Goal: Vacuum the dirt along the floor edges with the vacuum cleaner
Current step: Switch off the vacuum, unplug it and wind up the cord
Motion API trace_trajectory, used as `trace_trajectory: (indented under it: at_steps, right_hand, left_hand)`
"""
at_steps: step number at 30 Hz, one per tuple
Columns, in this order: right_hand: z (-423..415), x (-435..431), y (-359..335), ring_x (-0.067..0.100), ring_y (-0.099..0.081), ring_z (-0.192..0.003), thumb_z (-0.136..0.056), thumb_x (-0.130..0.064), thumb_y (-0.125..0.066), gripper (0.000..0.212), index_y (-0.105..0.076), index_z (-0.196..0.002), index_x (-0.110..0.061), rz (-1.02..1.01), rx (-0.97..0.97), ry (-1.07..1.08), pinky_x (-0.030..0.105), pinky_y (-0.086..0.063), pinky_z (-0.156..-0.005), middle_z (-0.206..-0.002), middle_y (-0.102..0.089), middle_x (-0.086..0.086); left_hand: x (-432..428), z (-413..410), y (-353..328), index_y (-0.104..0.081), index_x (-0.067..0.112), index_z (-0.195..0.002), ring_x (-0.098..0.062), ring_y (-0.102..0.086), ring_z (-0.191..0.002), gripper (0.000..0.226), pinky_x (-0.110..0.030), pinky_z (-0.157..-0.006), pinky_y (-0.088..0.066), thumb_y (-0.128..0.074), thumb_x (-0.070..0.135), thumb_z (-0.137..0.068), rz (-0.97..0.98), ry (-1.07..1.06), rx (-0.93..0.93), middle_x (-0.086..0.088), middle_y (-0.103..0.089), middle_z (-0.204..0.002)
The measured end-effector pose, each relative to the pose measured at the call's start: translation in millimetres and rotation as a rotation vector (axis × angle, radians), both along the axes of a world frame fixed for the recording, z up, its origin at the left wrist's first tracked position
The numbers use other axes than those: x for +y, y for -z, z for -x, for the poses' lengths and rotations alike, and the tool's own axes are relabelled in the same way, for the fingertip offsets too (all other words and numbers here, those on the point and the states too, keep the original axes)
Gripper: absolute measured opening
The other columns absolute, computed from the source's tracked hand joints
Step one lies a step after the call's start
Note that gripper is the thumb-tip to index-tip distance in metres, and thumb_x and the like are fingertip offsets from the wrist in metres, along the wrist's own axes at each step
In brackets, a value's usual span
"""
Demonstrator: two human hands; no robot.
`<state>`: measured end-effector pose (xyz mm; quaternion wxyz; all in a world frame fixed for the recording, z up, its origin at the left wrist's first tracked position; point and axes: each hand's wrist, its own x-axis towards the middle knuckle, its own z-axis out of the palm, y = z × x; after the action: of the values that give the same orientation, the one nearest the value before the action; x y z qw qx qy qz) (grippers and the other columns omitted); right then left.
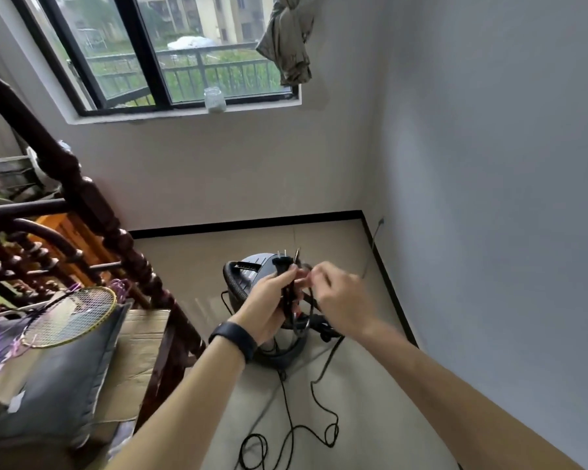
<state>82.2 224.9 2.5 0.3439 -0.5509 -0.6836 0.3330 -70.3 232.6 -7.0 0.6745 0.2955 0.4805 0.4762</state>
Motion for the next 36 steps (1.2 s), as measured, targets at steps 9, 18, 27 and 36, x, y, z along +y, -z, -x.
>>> trace_trajectory:
  at_steps: [9,18,27,36]
  right_hand:
    - [-28,-19,59,0.004,-0.060,-0.056,-0.094,-0.069,-0.051,0.054,-0.059,-0.073,-0.020,0.192,-0.012,-0.172,0.025,-0.045,-0.056,-0.060,-0.060,-0.007]
    - [-121,-63,162,0.025,-0.063,-0.076,-0.103,-0.063,-0.029,0.056,-0.050,-0.081,-0.016,0.494,-0.166,0.218,0.040,-0.048,-0.076,-0.079,-0.064,0.007]
    - [-23,-12,44,0.028,-0.057,-0.080,-0.110,-0.026,-0.039,0.031,-0.054,-0.086,-0.012,0.161,0.043,0.234,0.040,-0.039,-0.067,-0.080,-0.062,0.006]
    - [-22,-38,63,0.007,-0.060,-0.061,-0.099,-0.057,-0.050,0.041,-0.061,-0.081,-0.021,0.173,-0.019,-0.241,0.025,-0.043,-0.056,-0.069,-0.065,-0.003]
  left_hand:
    - [21,5,-40,-0.055,0.015,-0.087,-0.016,-0.065,-0.064,0.023,-0.031,-0.064,-0.053,-0.049,0.031,-0.103,0.017,-0.336,-0.205,0.002,-0.064,-0.067]
    - [36,102,-48,-0.043,0.025,-0.070,-0.005,-0.022,-0.033,0.037,-0.019,-0.038,-0.030,-0.045,0.036,-0.104,-0.037,-0.445,0.012,0.013,-0.033,-0.045]
    - [-18,-3,21,-0.069,0.007,-0.089,-0.008,-0.042,-0.043,0.024,-0.019,-0.036,-0.033,-0.061,0.029,-0.096,0.120,0.034,0.249,-0.008,-0.072,-0.081]
    - [-17,-17,17,-0.060,0.013,-0.085,-0.013,-0.061,-0.061,0.023,-0.023,-0.049,-0.047,-0.055,0.030,-0.100,0.115,-0.240,-0.071,0.001,-0.065,-0.072]
